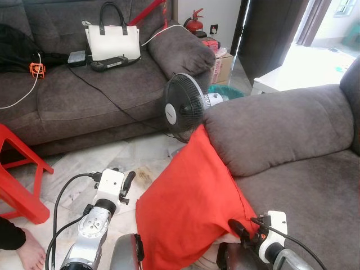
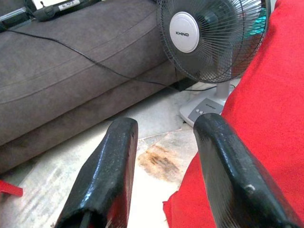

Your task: Move the pillow to the sofa from floor

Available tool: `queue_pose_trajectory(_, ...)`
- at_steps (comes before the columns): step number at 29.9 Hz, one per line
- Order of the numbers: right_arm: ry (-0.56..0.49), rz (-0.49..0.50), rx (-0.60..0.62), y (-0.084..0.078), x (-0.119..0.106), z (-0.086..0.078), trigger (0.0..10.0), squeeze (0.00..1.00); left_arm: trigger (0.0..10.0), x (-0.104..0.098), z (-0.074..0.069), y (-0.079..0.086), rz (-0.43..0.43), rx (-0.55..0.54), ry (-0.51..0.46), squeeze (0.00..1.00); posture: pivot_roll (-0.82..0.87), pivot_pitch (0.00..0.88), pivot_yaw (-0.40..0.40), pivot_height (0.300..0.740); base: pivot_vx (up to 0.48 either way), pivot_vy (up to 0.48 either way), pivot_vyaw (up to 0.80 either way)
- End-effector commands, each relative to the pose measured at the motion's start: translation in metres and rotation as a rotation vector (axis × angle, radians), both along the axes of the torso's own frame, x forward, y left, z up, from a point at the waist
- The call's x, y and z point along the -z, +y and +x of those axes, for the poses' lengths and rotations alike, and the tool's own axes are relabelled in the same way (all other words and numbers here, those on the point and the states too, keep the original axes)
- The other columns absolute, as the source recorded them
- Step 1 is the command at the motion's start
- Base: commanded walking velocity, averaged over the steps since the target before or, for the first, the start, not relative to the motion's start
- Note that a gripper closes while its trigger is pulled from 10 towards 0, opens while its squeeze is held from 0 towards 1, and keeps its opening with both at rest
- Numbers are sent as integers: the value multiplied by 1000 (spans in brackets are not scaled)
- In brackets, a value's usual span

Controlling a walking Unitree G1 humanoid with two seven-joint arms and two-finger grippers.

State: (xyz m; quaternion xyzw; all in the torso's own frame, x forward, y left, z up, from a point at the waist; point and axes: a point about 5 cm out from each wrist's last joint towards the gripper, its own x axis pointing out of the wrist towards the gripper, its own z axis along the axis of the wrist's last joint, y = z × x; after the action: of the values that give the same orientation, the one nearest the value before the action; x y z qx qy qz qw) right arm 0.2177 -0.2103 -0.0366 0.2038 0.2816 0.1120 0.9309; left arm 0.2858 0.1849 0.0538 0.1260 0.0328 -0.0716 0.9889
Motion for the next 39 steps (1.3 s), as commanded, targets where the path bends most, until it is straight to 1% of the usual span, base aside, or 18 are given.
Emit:
queue_pose_trajectory(1,-27,23,13,2,-3,5,10000,0,10000,0,2,0,-5,4,3,0,87,0,-44,552,0,0,0)
queue_pose_trajectory(3,-25,35,8,8,-2,5,10000,0,10000,0,2,-1,-4,7,3,0,89,0,-45,552,0,0,0)
queue_pose_trajectory(10,-17,53,6,13,2,2,10000,0,10000,0,2,0,-4,3,2,0,93,0,-46,552,0,0,0)
queue_pose_trajectory(11,-19,57,-2,15,2,1,4784,0,10000,0,2,0,-4,3,3,0,92,0,-46,552,0,0,0)
queue_pose_trajectory(12,-21,61,-7,16,3,1,1294,0,10000,0,2,0,-4,4,3,0,93,0,-46,552,0,0,0)
queue_pose_trajectory(14,-22,62,-9,16,3,1,1294,0,10000,0,2,0,-4,4,3,0,93,0,-46,552,0,0,0)
queue_pose_trajectory(15,-22,64,-12,16,3,0,0,0,10000,0,2,0,-3,5,4,0,91,0,-45,552,0,0,0)
queue_pose_trajectory(39,-56,86,-36,20,1,1,0,0,10000,0,2,0,-2,7,3,0,95,0,-46,552,0,0,0)
